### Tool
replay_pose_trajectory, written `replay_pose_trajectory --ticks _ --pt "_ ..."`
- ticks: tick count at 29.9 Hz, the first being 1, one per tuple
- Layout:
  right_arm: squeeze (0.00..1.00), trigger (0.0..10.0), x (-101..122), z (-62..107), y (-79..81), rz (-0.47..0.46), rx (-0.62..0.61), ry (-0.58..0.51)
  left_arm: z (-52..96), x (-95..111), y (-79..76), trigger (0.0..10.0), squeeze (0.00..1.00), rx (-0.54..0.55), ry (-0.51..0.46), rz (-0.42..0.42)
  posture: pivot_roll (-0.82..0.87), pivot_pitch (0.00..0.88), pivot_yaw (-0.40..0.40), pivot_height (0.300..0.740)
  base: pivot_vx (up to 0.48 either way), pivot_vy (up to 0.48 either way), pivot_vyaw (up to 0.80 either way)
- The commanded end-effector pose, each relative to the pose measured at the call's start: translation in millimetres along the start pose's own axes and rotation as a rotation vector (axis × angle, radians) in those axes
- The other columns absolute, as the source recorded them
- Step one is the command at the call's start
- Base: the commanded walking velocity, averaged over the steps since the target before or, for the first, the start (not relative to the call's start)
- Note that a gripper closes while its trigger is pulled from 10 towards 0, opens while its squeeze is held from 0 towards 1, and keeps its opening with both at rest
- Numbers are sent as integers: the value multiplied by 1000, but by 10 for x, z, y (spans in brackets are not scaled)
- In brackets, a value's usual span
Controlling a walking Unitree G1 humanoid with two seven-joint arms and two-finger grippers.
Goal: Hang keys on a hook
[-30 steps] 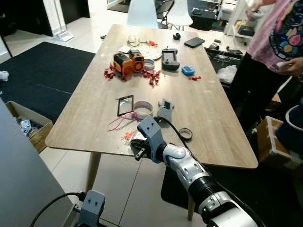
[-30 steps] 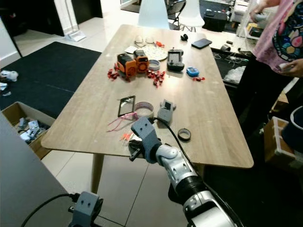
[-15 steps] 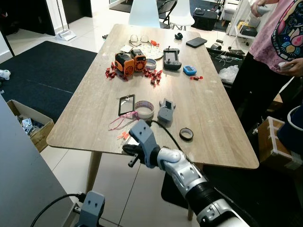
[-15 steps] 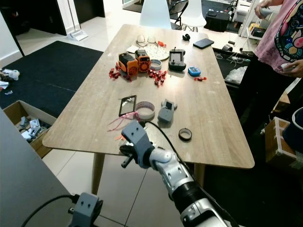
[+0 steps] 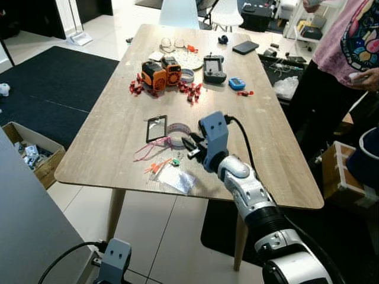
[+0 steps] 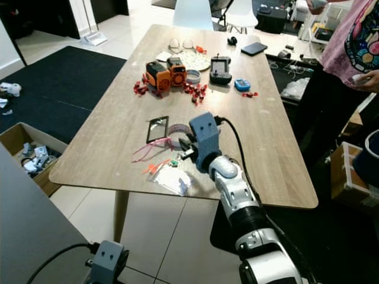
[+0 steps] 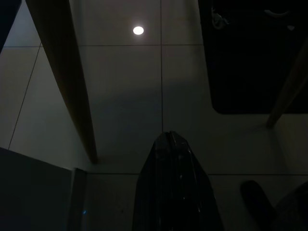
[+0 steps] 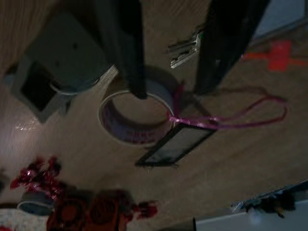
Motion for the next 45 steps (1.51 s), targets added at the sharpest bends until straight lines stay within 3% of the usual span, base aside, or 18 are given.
replay_pose_trajectory --ticks 1,2,3,4,11,17,24,29,38,45 --pt "1000 10000 -45 -22 45 11 37 20 21 -50 -107 10000 0 -28 20 10 32 127 -75 740 0 0 0" --pt "827 10000 -79 -32 68 24 55 36 19 -48 -107 10000 0 -28 20 10 33 127 -75 740 0 0 0" --pt "827 10000 -79 -32 68 24 55 36 19 -48 -107 10000 0 -28 20 10 33 127 -75 740 0 0 0" --pt "0 10000 -110 -50 73 31 57 49 19 -47 -106 10000 0 -27 19 9 33 127 -75 740 0 0 0" --pt "0 10000 -131 -102 56 20 45 59 17 -45 -81 10000 0 -19 19 8 38 128 -78 740 0 0 0" --pt "0 10000 -212 -162 146 30 84 87 15 -52 -73 10000 0 -20 23 5 37 127 -76 740 0 0 0" --pt "0 10000 -333 -176 243 113 127 131 16 -53 -85 10000 0 -20 23 6 43 125 -82 740 0 0 0" --pt "0 10000 -352 -164 370 133 226 126 28 -67 -69 10000 0 -15 25 6 44 123 -86 740 0 0 0" --pt "0 10000 -453 -104 319 187 235 153 33 -70 -72 10000 0 -16 25 6 45 117 -83 740 0 0 0" --pt "0 10000 -516 -57 258 171 225 172 27 -54 -68 10000 0 -16 19 6 46 124 -78 740 0 0 0"
Point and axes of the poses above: a point about 5 cm out from each wrist's last joint towards the gripper, its own z axis pointing back from the gripper into the wrist, its own x axis along the axis of the wrist's last joint, y = z × x, the point moved 5 cm from there along -z, pointing out of the wrist towards the gripper, and after that the axes turned 8 degrees about -z, right-handed, at the moved point
